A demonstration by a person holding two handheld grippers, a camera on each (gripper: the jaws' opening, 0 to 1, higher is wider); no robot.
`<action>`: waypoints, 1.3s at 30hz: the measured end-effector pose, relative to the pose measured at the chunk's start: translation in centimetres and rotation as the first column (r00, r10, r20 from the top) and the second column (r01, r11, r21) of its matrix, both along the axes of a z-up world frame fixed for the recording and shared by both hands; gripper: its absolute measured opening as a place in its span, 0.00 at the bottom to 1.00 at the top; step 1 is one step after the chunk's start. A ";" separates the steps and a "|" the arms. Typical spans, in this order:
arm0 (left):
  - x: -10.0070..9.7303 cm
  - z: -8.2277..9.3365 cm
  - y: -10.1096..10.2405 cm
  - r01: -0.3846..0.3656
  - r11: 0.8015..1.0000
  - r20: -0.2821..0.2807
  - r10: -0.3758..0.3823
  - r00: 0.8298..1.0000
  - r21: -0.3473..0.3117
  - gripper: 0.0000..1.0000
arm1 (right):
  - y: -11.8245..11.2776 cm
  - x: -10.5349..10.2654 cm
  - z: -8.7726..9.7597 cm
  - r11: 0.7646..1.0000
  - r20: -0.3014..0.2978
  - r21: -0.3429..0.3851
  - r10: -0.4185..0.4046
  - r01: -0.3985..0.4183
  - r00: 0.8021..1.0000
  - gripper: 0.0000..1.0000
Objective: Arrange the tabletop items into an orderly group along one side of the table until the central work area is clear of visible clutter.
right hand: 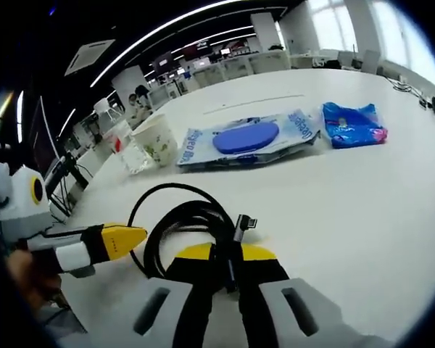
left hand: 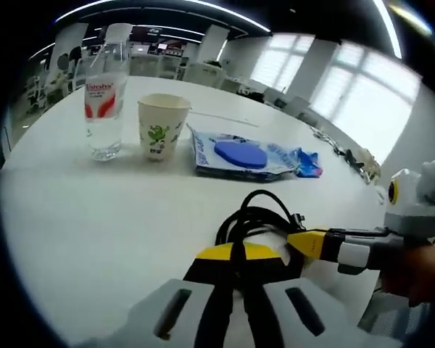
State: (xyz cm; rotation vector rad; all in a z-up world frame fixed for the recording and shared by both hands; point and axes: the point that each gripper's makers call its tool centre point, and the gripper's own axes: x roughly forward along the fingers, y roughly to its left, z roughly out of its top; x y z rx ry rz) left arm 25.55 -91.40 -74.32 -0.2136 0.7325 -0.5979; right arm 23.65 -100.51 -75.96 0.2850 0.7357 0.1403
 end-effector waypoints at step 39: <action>-0.6 6.4 1.2 0.008 0.997 0.103 0.000 0.995 -0.077 0.00 | 1.3 0.6 6.2 0.997 0.103 0.067 0.030 -0.037 0.994 0.08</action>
